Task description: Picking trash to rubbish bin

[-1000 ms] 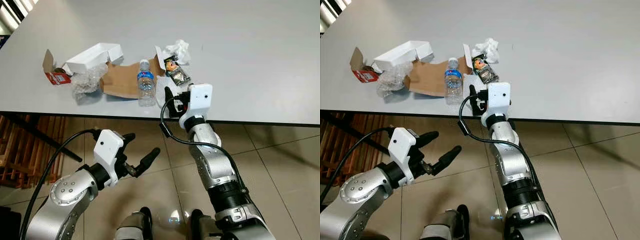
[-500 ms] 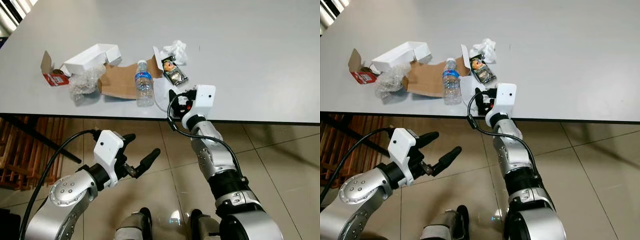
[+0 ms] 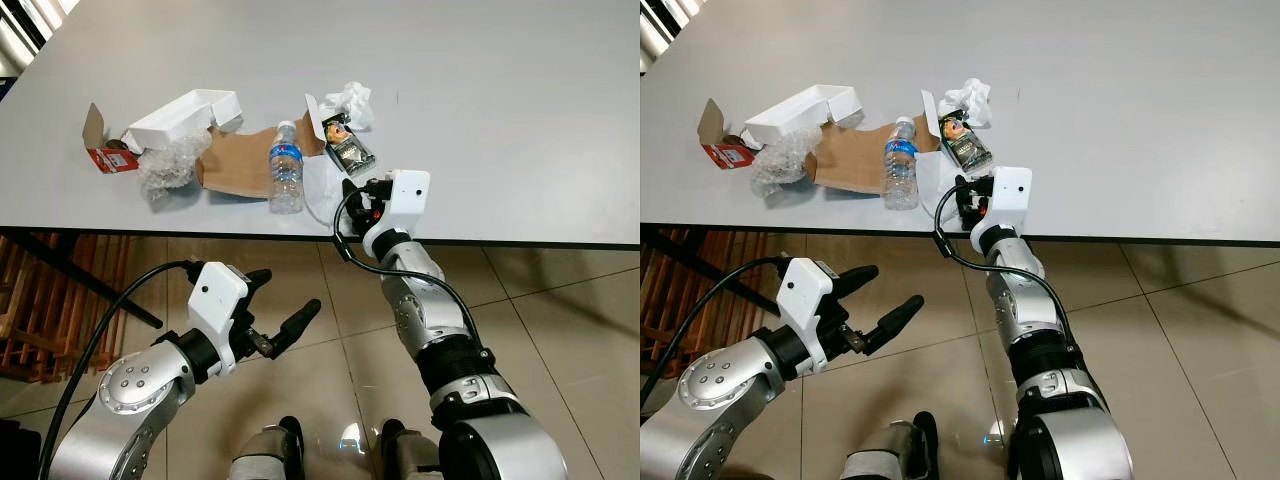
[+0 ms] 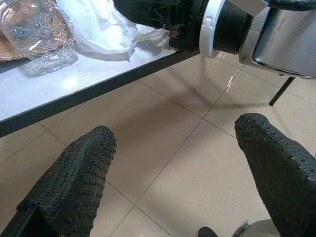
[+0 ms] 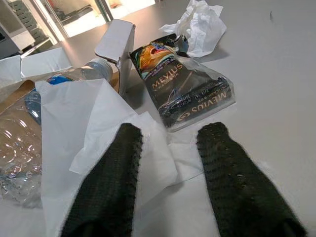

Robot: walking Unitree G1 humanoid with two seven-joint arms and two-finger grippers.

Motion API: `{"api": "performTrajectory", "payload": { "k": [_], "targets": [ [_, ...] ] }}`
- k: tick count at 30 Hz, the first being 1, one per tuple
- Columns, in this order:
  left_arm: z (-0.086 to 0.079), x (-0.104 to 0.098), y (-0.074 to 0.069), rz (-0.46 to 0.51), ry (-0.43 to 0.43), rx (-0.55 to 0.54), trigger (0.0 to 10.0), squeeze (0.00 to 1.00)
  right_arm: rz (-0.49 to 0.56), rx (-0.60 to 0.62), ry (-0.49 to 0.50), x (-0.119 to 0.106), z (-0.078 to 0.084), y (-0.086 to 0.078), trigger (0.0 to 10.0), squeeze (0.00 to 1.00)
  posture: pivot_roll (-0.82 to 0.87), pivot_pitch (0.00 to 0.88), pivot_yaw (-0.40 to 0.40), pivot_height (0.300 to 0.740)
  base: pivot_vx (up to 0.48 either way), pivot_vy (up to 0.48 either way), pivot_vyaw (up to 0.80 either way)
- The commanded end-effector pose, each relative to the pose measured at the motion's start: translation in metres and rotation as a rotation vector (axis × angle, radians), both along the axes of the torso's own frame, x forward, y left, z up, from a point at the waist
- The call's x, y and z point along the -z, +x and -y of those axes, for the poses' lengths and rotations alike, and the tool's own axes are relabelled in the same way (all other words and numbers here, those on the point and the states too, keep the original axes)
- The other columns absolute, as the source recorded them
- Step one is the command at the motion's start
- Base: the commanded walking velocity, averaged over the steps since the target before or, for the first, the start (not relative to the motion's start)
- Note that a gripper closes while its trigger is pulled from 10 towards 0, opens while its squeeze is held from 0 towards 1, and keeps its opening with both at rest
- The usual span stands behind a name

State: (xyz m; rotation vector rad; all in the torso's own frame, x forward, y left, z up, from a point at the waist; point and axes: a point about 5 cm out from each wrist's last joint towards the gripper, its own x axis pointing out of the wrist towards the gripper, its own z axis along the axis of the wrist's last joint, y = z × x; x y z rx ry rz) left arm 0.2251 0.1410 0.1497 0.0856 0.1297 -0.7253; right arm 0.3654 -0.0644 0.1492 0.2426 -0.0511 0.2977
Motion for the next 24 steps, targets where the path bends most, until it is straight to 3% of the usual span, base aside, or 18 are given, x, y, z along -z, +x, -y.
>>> {"api": "performTrajectory", "payload": {
  "k": [1, 10, 15, 24],
  "targets": [
    [0.0, 0.0, -0.004, -0.008, 0.005, 0.016, 10.0, 0.0, -0.124, 0.007, -0.006, 0.029, 0.0, -0.007, 0.0, 0.0, 0.2, 0.297, 0.103, 0.74, 0.0, 0.0, 0.0],
    [0.0, 0.0, -0.004, -0.008, 0.008, 0.01, 10.0, 0.0, -0.12, 0.032, -0.02, 0.031, 0.003, -0.006, 0.0, 0.0, 0.2, 0.296, 0.102, 0.74, 0.0, 0.0, 0.0],
    [-0.001, 0.0, -0.003, -0.006, 0.011, 0.006, 10.0, 0.0, -0.048, 0.066, -0.08, 0.023, 0.006, -0.004, 0.0, 0.0, 0.21, 0.294, 0.104, 0.74, 0.0, 0.0, 0.0],
    [0.0, 0.0, 0.0, 0.003, 0.014, 0.0, 10.0, 0.0, 0.191, 0.165, -0.204, -0.018, 0.016, 0.004, 0.0, 0.0, 0.2, 0.283, 0.104, 0.74, 0.0, 0.0, 0.0]
  ]
}}
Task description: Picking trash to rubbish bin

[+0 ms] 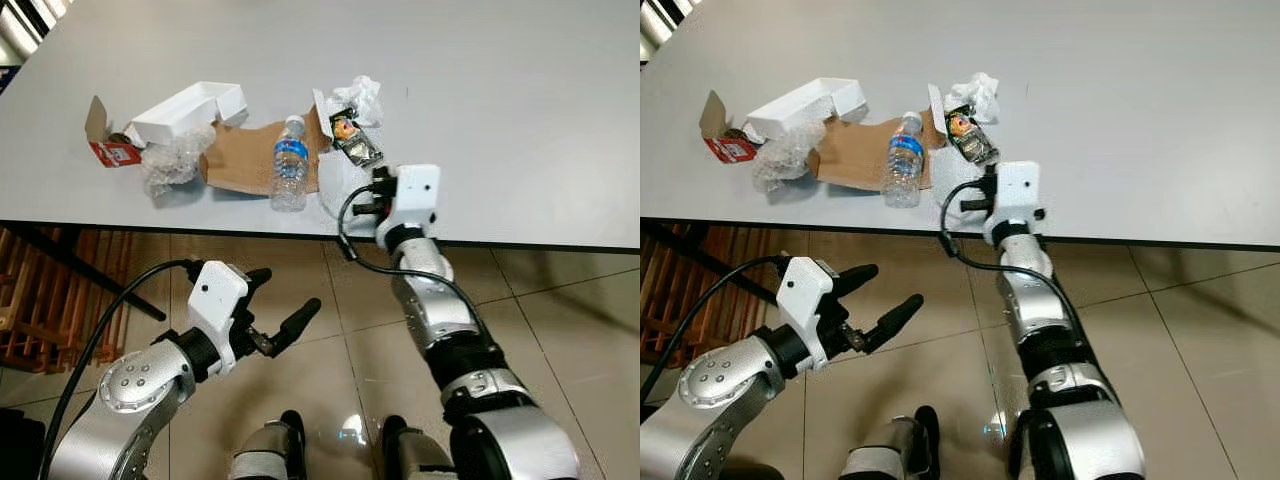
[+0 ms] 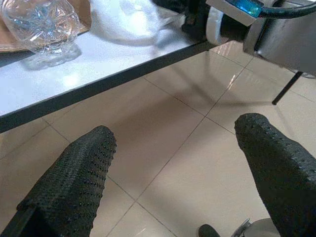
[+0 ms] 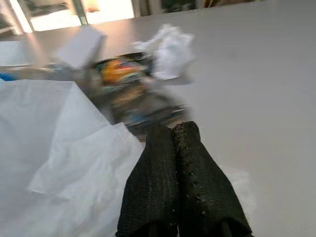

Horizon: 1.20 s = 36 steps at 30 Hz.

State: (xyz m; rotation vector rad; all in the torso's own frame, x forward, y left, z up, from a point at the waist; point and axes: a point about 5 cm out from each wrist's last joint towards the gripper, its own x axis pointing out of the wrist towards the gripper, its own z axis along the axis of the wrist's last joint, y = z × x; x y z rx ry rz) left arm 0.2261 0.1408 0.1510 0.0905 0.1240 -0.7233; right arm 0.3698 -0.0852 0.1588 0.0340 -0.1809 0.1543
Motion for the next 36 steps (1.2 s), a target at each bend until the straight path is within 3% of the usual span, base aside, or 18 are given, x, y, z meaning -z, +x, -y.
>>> {"api": "performTrajectory", "payload": {
  "k": [1, 12, 17, 18, 20, 21, 26, 30, 36],
  "targets": [
    [-0.001, 0.002, -0.001, -0.003, 0.012, 0.001, 10.0, 0.0, 0.061, 0.002, -0.029, -0.011, -0.004, 0.0, 0.0, 0.0, 0.2, 0.278, 0.101, 0.74, 0.0, 0.0, 0.0],
    [0.0, 0.002, 0.001, 0.006, 0.011, -0.005, 10.0, 0.0, 0.273, 0.09, -0.112, -0.058, 0.01, 0.005, 0.0, 0.0, 0.2, 0.267, 0.1, 0.74, 0.0, 0.0, 0.0],
    [0.001, 0.003, 0.003, 0.009, 0.011, -0.004, 10.0, 0.0, 0.276, 0.079, -0.105, -0.065, 0.01, 0.006, 0.0, 0.0, 0.2, 0.267, 0.1, 0.74, 0.0, 0.0, 0.0],
    [0.002, 0.003, 0.003, 0.01, 0.011, -0.003, 10.0, 0.0, 0.245, 0.061, -0.102, -0.061, 0.006, 0.006, 4.8, 0.0, 0.2, 0.267, 0.1, 0.74, 0.0, 0.0, 0.0],
    [0.002, 0.003, 0.003, 0.01, 0.011, -0.003, 10.0, 0.0, 0.231, 0.052, -0.103, -0.058, 0.004, 0.006, 4.8, 0.0, 0.2, 0.267, 0.1, 0.74, 0.0, 0.0, 0.0],
    [0.002, 0.003, 0.003, 0.009, 0.012, -0.003, 10.0, 0.0, 0.219, 0.04, -0.101, -0.055, 0.002, 0.005, 10.0, 1.0, 0.2, 0.264, 0.099, 0.74, 0.0, 0.0, 0.0],
    [0.002, 0.003, 0.002, 0.008, 0.014, -0.003, 10.0, 0.0, 0.19, 0.001, -0.091, -0.051, -0.006, 0.001, 10.0, 1.0, 0.2, 0.268, 0.1, 0.74, 0.0, 0.0, 0.0],
    [0.001, 0.004, 0.001, 0.005, 0.017, -0.005, 10.0, 0.0, 0.118, -0.073, -0.143, -0.05, -0.016, -0.006, 10.0, 1.0, 0.2, 0.27, 0.098, 0.74, 0.0, 0.0, 0.0],
    [0.001, 0.005, 0.002, 0.004, 0.015, -0.005, 10.0, 0.0, 0.061, -0.1, -0.183, -0.047, -0.015, -0.011, 10.0, 1.0, 0.19, 0.271, 0.093, 0.74, 0.0, 0.0, 0.0]
  ]
}}
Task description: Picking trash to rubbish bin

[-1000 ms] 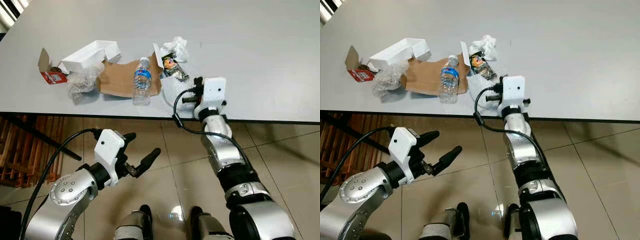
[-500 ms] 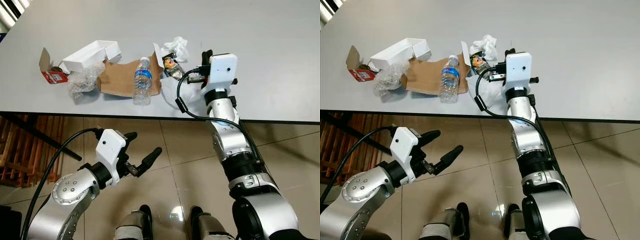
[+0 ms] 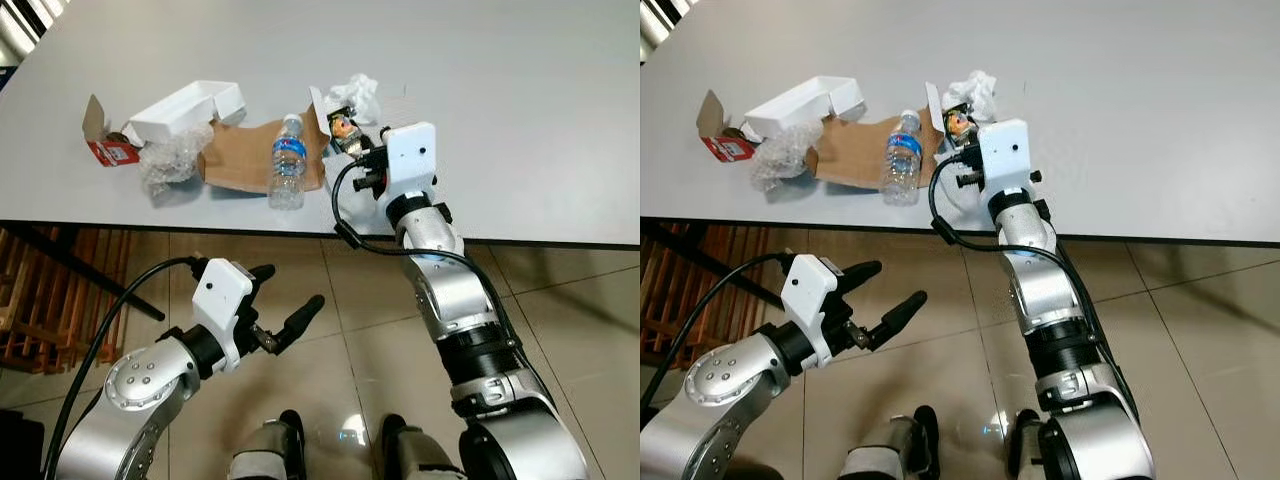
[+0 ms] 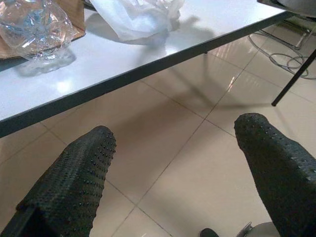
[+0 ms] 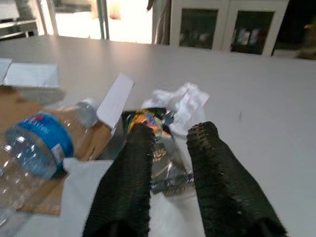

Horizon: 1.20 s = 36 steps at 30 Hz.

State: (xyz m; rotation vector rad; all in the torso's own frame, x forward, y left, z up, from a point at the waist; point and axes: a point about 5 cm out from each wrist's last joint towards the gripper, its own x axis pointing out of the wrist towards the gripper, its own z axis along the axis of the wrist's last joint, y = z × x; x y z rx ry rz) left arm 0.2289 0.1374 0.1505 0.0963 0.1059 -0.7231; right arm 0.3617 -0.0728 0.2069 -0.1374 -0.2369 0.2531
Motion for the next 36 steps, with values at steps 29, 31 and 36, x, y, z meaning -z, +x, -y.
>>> {"api": "performTrajectory", "payload": {
  "k": [29, 31, 36],
  "targets": [
    [0.006, 0.009, 0.004, -0.012, 0.006, 0.005, 10.0, 0.0, -0.215, 0.076, -0.189, 0.002, 0.014, -0.018, 10.0, 0.0, 0.16, 0.243, 0.082, 0.74, 0.0, 0.0, 0.0],
    [0.006, 0.009, 0.004, -0.011, 0.006, 0.006, 10.0, 0.0, -0.219, 0.089, -0.197, 0.001, 0.015, -0.018, 10.0, 0.0, 0.16, 0.242, 0.081, 0.74, 0.0, 0.0, 0.0],
    [0.006, 0.01, 0.004, -0.01, 0.007, 0.006, 10.0, 0.0, -0.194, 0.137, -0.194, -0.006, 0.017, -0.016, 10.0, 0.0, 0.16, 0.242, 0.081, 0.74, 0.0, 0.0, 0.0]
  ]
}}
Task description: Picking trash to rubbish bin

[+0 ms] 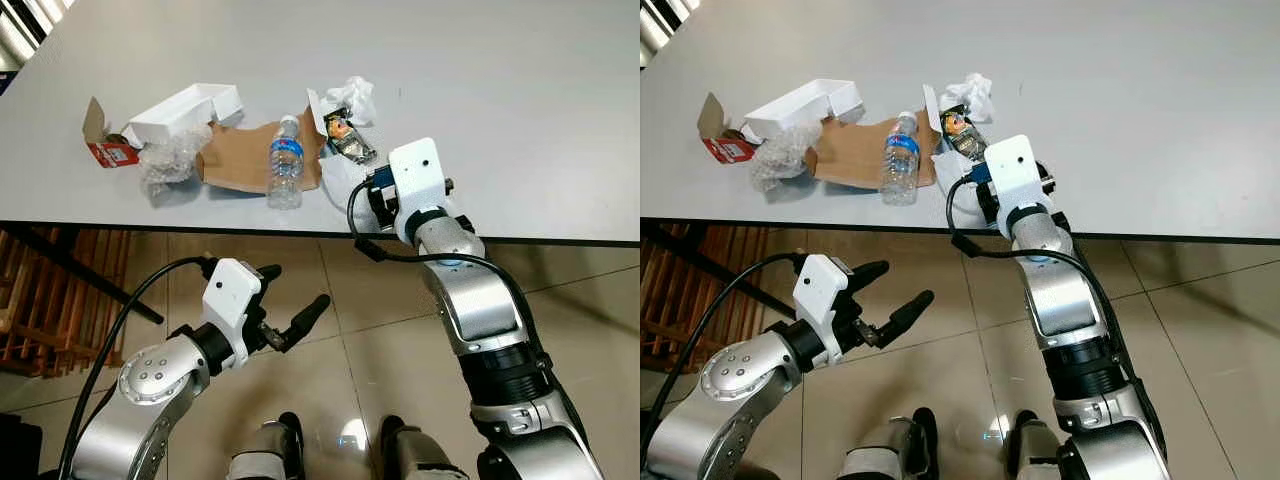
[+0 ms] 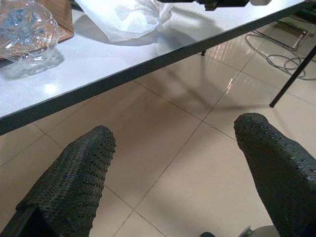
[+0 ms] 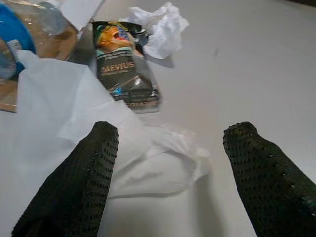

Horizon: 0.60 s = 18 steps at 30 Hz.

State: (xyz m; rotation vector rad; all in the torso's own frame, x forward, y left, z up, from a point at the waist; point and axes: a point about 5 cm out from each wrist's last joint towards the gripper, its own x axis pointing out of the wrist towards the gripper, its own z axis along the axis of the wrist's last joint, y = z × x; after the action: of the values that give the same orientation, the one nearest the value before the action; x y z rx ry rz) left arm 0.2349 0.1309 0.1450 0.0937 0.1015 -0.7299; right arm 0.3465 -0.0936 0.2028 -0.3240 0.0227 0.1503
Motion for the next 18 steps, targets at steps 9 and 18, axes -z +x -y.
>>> {"api": "performTrajectory", "payload": {
  "k": [9, 18],
  "targets": [
    [0.001, 0.005, -0.001, -0.011, 0.011, 0.004, 10.0, 0.0, 0.009, -0.047, 0.032, -0.005, -0.006, -0.001, 10.0, 0.0, 0.15, 0.24, 0.083, 0.74, 0.0, 0.0, 0.0],
    [0.0, 0.006, -0.002, -0.014, 0.015, 0.004, 10.0, 0.0, -0.062, -0.088, 0.089, 0.012, -0.009, -0.005, 10.0, 0.0, 0.16, 0.243, 0.085, 0.74, 0.0, 0.0, 0.0]
  ]
}}
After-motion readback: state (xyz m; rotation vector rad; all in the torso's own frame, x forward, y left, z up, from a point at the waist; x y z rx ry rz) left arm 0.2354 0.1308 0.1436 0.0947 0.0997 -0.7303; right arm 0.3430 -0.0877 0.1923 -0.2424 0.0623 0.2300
